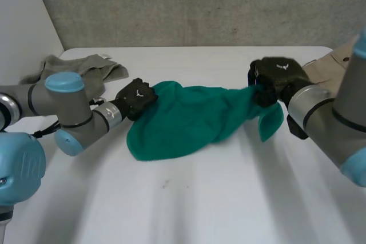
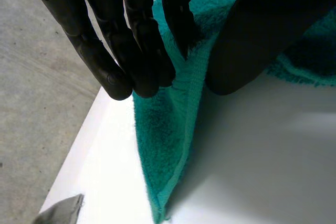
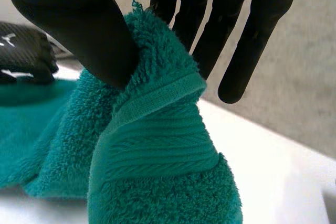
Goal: Fold the laundry.
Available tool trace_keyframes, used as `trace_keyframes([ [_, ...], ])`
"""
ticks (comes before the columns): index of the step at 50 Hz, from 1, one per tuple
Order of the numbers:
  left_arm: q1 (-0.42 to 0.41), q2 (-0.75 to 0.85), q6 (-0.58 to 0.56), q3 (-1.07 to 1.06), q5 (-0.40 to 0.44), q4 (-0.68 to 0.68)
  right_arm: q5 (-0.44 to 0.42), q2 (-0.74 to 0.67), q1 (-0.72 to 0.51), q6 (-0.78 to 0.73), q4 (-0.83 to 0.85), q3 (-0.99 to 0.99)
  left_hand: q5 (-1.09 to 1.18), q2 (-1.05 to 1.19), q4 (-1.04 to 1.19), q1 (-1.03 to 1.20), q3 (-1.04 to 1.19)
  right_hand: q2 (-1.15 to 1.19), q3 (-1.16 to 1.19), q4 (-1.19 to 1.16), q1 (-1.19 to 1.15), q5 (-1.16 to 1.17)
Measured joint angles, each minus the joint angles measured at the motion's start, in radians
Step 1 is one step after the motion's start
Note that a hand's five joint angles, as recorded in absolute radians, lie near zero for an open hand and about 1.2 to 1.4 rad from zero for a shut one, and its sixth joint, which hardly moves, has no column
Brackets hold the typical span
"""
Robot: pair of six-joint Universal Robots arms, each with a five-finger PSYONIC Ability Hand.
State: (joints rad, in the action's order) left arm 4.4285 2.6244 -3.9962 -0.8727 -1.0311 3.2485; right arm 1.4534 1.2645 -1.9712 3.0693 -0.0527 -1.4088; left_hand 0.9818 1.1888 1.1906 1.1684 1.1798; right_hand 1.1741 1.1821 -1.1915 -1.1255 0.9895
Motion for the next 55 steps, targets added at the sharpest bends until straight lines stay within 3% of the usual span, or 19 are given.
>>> trace_keyframes([
  [7,-0.013,-0.168,0.034,-0.131,-0.108,0.120,-0.022,0.027,0.045,-0.039,-0.003,0.005,0.000,0.004,0.002,0.000,0.004,0.000,0.000,0.000,0.000,0.000],
  [12,-0.014,-0.269,0.083,-0.217,-0.132,0.197,-0.020,0.012,0.073,-0.052,-0.015,0.020,0.000,0.004,0.002,0.000,0.004,0.000,0.000,0.000,0.000,0.000],
  [14,-0.012,-0.385,0.147,-0.318,-0.136,0.249,-0.021,0.005,0.101,-0.053,-0.033,0.036,0.000,0.004,0.003,0.000,0.004,0.000,0.000,0.000,0.000,0.000],
  [23,0.002,-0.711,0.290,-0.589,-0.142,0.183,-0.056,-0.012,0.163,-0.061,-0.052,0.157,0.000,0.004,0.003,0.000,0.004,0.000,0.000,0.000,0.000,0.000],
  [27,0.001,-0.893,0.367,-0.708,-0.139,0.123,-0.084,-0.097,0.163,-0.087,-0.011,0.289,0.000,0.004,0.003,0.000,0.006,0.000,0.000,0.000,0.000,0.000],
  [33,-0.007,-1.099,0.476,-0.823,-0.130,0.086,-0.123,-0.342,0.095,-0.122,0.171,0.519,0.000,0.006,0.003,0.000,0.006,-0.001,0.000,0.000,0.001,0.007],
  [36,-0.016,-1.143,0.512,-0.848,-0.135,0.080,-0.155,-0.468,0.048,-0.110,0.297,0.597,0.000,0.006,0.003,0.000,0.006,-0.288,-0.285,0.288,0.244,-0.253],
  [37,-0.023,-1.160,0.530,-0.857,-0.143,0.072,-0.178,-0.532,0.021,-0.095,0.364,0.632,0.000,0.006,0.003,0.000,0.006,-0.565,-0.556,0.559,0.521,-0.556],
  [39,-0.029,-1.169,0.541,-0.862,-0.153,0.062,-0.200,-0.583,-0.003,-0.077,0.413,0.659,0.000,0.006,0.003,0.000,0.006,-0.721,-0.710,0.693,0.677,-0.697],
  [40,-0.033,-1.173,0.545,-0.863,-0.159,0.056,-0.210,-0.604,-0.014,-0.067,0.431,0.671,0.000,0.006,0.003,0.000,0.006,-0.878,-0.877,0.884,0.845,-0.871],
  [42,-0.040,-1.178,0.551,-0.864,-0.173,0.040,-0.217,-0.639,-0.036,-0.048,0.440,0.695,0.000,0.006,0.003,0.000,0.006,-0.956,-0.964,0.965,0.908,-0.942],
  [45,-0.048,-1.180,0.552,-0.862,-0.187,0.024,-0.185,-0.638,-0.047,-0.037,0.393,0.708,0.000,0.006,0.003,0.000,0.006,-0.966,-0.976,0.981,0.910,-0.943],
  [47,-0.055,-1.180,0.551,-0.856,-0.200,0.012,-0.096,-0.591,-0.045,-0.033,0.270,0.704,0.000,0.006,0.003,0.000,0.006,-0.966,-0.976,0.981,0.910,-0.943],
  [51,-0.073,-1.175,0.548,-0.835,-0.212,0.005,0.068,-0.439,-0.010,-0.033,0.000,0.626,0.000,0.006,0.003,0.000,0.006,-0.966,-0.976,0.981,0.910,-0.943],
  [55,-0.101,-1.168,0.545,-0.797,-0.231,0.003,0.137,-0.267,0.046,-0.019,-0.240,0.465,0.000,0.006,0.003,0.000,0.006,-0.966,-0.977,0.981,0.910,-0.943],
])
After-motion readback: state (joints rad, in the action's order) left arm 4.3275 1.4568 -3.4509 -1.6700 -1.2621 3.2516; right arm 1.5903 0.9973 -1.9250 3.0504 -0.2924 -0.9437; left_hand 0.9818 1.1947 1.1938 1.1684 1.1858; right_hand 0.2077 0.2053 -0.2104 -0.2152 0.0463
